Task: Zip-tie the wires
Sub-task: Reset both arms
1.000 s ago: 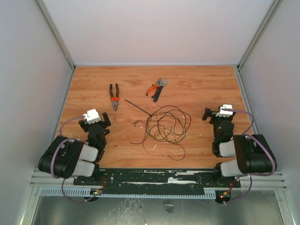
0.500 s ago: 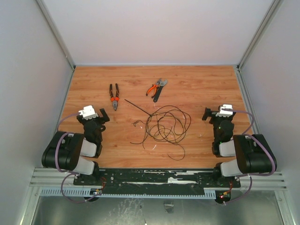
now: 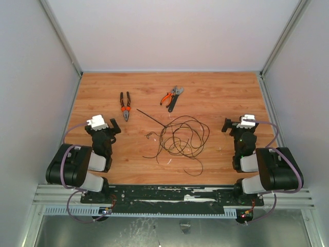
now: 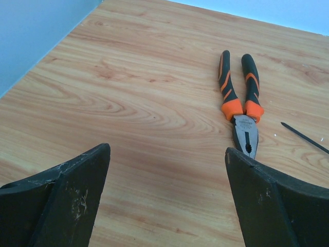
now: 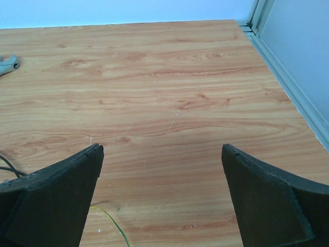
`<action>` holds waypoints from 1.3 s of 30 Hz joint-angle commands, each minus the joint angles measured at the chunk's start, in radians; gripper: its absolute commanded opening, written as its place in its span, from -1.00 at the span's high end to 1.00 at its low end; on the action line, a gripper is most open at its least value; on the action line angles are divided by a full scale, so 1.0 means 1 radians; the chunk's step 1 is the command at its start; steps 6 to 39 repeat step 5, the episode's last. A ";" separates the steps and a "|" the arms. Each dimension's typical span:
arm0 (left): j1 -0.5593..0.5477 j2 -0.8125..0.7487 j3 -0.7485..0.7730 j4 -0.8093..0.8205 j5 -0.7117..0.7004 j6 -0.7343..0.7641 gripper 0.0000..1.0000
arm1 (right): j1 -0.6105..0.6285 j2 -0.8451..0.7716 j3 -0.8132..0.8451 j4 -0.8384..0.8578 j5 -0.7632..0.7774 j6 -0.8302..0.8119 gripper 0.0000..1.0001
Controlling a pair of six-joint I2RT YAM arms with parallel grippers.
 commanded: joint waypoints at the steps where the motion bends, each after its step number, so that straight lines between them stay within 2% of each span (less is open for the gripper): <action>1: 0.007 0.001 0.013 0.011 0.003 -0.002 -0.97 | -0.008 0.001 0.016 0.018 0.018 -0.010 -0.98; 39: 0.007 0.001 0.012 0.011 0.003 -0.002 -0.97 | -0.008 -0.001 0.015 0.019 0.019 -0.011 -0.98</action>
